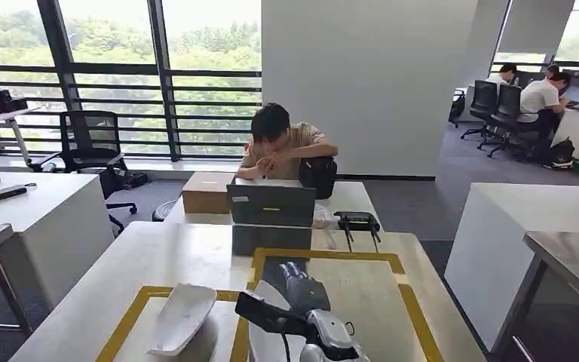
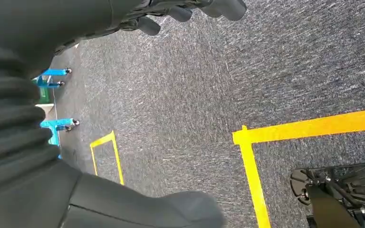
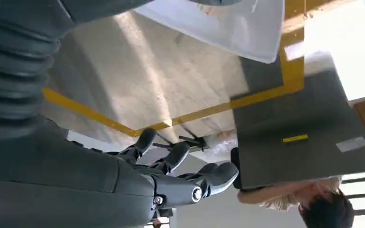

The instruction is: Take the parts from the cabinet and place them on the table.

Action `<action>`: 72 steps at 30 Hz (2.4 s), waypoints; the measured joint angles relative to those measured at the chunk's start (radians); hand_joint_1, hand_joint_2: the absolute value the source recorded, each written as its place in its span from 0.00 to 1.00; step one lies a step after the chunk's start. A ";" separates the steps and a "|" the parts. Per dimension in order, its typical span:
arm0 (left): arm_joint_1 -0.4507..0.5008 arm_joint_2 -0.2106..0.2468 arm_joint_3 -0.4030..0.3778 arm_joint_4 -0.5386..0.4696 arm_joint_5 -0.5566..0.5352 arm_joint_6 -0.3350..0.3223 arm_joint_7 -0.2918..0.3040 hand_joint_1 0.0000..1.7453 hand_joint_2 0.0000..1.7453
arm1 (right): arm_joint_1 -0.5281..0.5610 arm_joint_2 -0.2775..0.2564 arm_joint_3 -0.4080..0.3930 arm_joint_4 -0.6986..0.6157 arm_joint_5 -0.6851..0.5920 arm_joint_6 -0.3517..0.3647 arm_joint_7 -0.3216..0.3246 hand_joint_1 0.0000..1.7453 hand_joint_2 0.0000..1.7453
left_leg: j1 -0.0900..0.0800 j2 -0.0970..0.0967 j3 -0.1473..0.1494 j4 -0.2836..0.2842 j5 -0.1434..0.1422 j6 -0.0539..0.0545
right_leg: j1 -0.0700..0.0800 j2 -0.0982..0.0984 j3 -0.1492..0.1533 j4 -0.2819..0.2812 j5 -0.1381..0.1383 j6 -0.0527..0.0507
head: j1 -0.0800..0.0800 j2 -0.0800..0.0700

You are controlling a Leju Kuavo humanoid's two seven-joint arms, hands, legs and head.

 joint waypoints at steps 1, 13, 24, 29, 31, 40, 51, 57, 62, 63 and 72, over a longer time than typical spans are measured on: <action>0.000 0.002 0.000 0.000 0.000 0.000 0.000 0.00 0.00 | -0.002 -0.002 -0.005 0.000 -0.012 -0.012 -0.015 0.00 0.00 | -0.003 0.000 0.000 0.001 0.000 0.000 | -0.001 0.000 0.000 -0.001 0.001 0.003 | 0.000 0.000; 0.029 0.019 0.003 0.000 0.028 0.027 -0.044 0.00 0.00 | 0.034 -0.050 -0.144 -0.290 -0.351 -0.083 -0.244 0.00 0.00 | -0.004 0.005 0.014 -0.017 0.000 0.027 | -0.011 -0.001 -0.020 0.063 -0.051 0.023 | 0.001 0.000; 0.045 0.017 0.005 0.000 0.013 0.039 -0.042 0.00 0.00 | 0.313 -0.171 -0.174 -0.903 -0.492 -0.191 -0.273 0.00 0.00 | -0.008 0.001 0.006 0.003 0.000 -0.005 | -0.002 -0.001 -0.073 0.051 0.035 -0.004 | 0.002 0.000; 0.047 0.017 0.006 0.002 0.020 0.039 -0.047 0.00 0.00 | 0.341 -0.179 -0.175 -1.014 -0.526 -0.222 -0.287 0.00 0.00 | -0.002 0.008 -0.035 0.091 -0.090 -0.037 | -0.007 -0.002 -0.096 0.044 0.067 -0.042 | 0.000 0.000; 0.048 0.018 0.006 0.002 0.018 0.039 -0.048 0.00 0.00 | 0.358 -0.182 -0.175 -1.067 -0.537 -0.245 -0.292 0.00 0.00 | -0.001 0.008 -0.082 0.251 -0.179 -0.045 | -0.004 -0.005 -0.114 0.046 0.080 -0.045 | 0.000 0.000; 0.050 0.018 0.007 0.002 0.019 0.042 -0.048 0.00 0.00 | 0.425 -0.199 -0.175 -1.257 -0.597 -0.324 -0.365 0.00 0.00 | -0.013 0.006 0.124 -0.004 -0.109 -0.014 | -0.003 -0.004 -0.158 0.049 0.133 -0.010 | 0.002 0.000; 0.054 0.019 0.008 0.002 0.031 0.040 -0.048 0.00 0.00 | 0.454 -0.218 -0.175 -1.315 -0.608 -0.344 -0.380 0.00 0.00 | -0.006 0.015 0.010 -0.005 -0.008 0.015 | -0.004 -0.003 -0.102 0.175 0.028 0.015 | 0.003 0.000; 0.060 0.019 0.016 0.002 0.041 0.040 -0.047 0.00 0.00 | 0.472 -0.221 -0.174 -1.350 -0.643 -0.404 -0.463 0.00 0.00 | -0.009 0.009 -0.008 -0.010 0.037 -0.026 | 0.003 -0.003 -0.044 0.035 0.026 -0.031 | -0.001 0.000; 0.064 0.016 0.024 0.004 0.039 0.030 -0.042 0.00 0.00 | 0.520 -0.224 -0.173 -1.418 -0.688 -0.476 -0.535 0.00 0.00 | -0.002 0.010 -0.072 0.257 -0.193 -0.041 | 0.001 -0.009 -0.098 0.033 0.078 -0.049 | -0.002 0.000; 0.064 0.016 0.024 0.004 0.032 0.029 -0.036 0.00 0.00 | 0.527 -0.224 -0.173 -1.429 -0.701 -0.478 -0.542 0.00 0.00 | -0.002 0.010 -0.069 0.291 -0.185 -0.042 | 0.002 -0.009 -0.107 0.034 0.088 -0.047 | -0.003 0.000; 0.057 0.011 0.024 0.002 0.010 0.018 -0.024 0.00 0.00 | 0.601 -0.254 -0.200 -1.482 -0.678 -0.584 -0.634 0.00 0.00 | -0.013 0.009 0.149 -0.022 -0.119 0.004 | 0.001 -0.011 -0.167 0.035 0.166 0.003 | -0.002 0.000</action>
